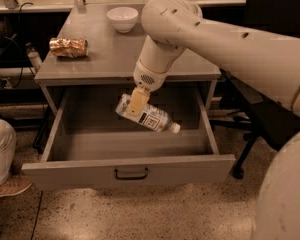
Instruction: Place blue plastic bottle into top drawer
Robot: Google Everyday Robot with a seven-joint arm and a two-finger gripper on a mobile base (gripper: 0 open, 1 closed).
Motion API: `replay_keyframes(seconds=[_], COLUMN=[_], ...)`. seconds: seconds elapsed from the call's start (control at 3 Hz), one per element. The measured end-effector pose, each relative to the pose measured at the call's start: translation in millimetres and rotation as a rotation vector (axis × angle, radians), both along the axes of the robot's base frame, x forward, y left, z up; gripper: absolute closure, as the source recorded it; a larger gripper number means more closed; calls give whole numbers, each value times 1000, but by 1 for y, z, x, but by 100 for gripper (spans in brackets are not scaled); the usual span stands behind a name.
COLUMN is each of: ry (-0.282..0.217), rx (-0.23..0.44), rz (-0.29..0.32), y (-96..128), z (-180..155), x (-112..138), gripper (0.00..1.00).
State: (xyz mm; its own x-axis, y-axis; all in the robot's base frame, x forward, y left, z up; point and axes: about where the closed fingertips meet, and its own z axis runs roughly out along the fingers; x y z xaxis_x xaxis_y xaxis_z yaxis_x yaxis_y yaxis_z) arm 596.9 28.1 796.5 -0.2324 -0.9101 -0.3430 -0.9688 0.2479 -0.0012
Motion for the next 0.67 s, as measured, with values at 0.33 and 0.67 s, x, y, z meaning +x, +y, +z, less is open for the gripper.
replay_keyframes(seconds=[0.33,0.67], ry=[41,61], rx=[-55,-81], rz=[-66,-131], y=[-3,-4], z=[-42,-82], x=[-3,-2], gripper=[100,100])
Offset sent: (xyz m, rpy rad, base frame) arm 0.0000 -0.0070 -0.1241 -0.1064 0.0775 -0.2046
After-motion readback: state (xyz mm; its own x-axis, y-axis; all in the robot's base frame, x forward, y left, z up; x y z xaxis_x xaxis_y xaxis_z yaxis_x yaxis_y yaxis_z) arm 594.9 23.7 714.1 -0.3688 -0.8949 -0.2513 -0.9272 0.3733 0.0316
